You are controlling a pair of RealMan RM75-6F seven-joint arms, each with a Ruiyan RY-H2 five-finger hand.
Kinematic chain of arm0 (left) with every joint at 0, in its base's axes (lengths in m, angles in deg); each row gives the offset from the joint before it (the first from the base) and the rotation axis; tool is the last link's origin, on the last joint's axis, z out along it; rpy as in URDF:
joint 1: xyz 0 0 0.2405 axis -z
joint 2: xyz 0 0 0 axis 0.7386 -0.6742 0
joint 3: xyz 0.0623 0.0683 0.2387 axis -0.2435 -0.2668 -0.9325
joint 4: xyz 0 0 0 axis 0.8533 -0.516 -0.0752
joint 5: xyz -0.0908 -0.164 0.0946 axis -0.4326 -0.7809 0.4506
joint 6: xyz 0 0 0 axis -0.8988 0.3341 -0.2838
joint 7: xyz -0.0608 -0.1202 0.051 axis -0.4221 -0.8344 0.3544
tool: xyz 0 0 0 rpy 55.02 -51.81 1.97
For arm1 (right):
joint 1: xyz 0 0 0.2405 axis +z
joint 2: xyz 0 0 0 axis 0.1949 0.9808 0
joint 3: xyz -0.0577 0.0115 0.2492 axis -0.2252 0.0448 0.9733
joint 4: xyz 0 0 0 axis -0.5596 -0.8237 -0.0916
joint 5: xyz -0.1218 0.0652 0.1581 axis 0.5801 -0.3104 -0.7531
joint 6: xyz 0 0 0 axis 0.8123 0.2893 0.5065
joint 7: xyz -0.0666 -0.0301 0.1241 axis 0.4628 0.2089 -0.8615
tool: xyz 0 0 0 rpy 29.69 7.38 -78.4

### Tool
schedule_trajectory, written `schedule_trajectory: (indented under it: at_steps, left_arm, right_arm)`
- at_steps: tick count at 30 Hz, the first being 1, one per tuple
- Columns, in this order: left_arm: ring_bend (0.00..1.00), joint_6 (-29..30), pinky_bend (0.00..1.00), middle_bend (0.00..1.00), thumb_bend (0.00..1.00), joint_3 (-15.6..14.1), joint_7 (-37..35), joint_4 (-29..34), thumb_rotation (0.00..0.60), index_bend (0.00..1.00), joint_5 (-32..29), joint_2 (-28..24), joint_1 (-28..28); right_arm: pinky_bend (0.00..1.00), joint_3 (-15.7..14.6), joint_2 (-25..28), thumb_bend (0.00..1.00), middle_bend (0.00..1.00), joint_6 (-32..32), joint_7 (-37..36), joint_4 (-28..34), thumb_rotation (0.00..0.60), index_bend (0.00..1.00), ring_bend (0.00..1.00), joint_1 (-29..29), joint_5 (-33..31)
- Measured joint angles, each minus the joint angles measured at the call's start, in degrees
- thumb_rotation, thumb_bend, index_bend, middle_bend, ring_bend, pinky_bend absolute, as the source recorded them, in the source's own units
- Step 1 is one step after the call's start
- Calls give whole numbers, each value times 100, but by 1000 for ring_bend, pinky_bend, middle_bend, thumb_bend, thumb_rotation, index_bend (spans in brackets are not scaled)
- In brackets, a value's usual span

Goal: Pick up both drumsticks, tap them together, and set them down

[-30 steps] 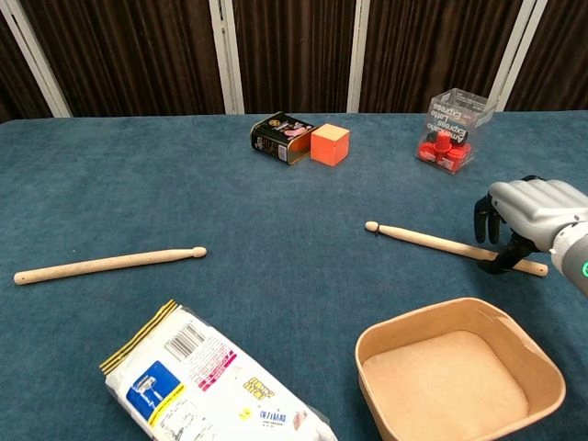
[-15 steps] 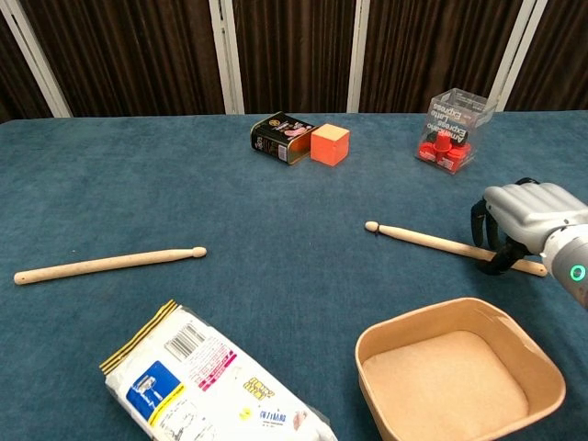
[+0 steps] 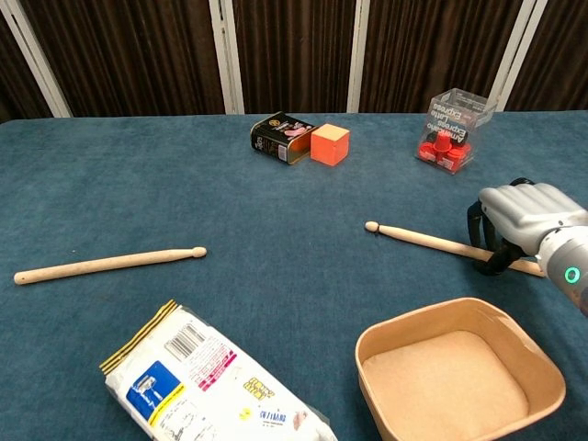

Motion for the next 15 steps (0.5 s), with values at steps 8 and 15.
schedule_trajectory:
  at_steps: [8,15]
  left_arm:
    - [0,-21,0,37,307,-16,25,16,600,66,1,4,11]
    - [0,-42,0,35,307,-27,42,37,600,66,-12,-2,16]
  right_arm:
    - [39,-9,-26,341,573,-8,46,-67,600,582,356,19,48]
    - [38,-32,-19,363,576,-26,103,-76,600,588,362,23,67]
